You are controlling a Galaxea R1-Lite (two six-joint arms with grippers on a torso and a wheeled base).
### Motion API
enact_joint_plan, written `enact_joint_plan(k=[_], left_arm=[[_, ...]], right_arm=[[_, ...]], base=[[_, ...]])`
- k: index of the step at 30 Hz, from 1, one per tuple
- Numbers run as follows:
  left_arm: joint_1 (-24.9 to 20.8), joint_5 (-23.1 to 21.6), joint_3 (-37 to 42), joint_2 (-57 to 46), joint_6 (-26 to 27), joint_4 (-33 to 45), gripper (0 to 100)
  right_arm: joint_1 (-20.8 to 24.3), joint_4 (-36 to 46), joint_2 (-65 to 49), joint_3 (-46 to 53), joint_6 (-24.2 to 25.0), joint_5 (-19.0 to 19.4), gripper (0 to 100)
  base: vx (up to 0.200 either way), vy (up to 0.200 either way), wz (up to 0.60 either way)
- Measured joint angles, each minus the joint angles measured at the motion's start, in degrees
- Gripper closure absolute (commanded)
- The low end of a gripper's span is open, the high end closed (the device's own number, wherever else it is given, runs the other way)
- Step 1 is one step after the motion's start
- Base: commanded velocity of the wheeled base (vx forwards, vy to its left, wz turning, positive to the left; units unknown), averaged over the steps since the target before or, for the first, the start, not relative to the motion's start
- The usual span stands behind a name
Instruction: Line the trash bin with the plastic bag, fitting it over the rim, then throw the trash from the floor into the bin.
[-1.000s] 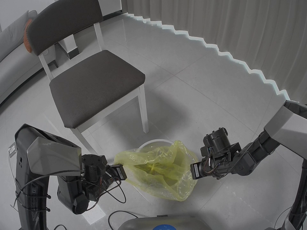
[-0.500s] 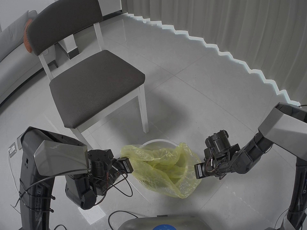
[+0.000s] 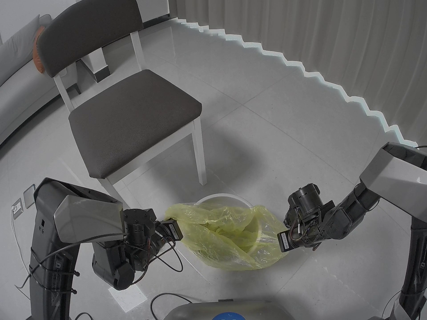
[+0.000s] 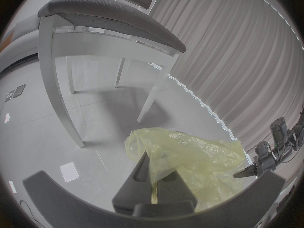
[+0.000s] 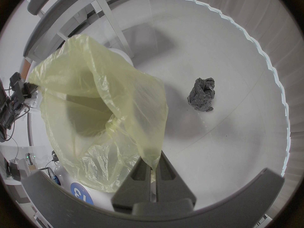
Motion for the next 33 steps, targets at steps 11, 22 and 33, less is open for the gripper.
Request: enact_joint_plan(k=[11, 22, 33], left_arm=[[0.24, 0.09, -0.55, 0.28, 0.24, -0.02, 100], [1.65, 0.02, -0.85, 0.74, 0.8, -0.02, 100], [1.71, -0.05, -1.76, 2.12, 1.45, -0.02, 100]], right_arm=[[1.69, -0.15, 3.33, -5.77, 0.11, 0.06, 100], [2.55, -0.06, 6.25, -8.5, 0.11, -0.02, 100], [2.1, -0.06, 5.99, -7.5, 0.59, -0.44, 100]], base=[[0.0, 0.0, 0.0], [0.0, 0.0, 0.0], [0.0, 0.0, 0.0]])
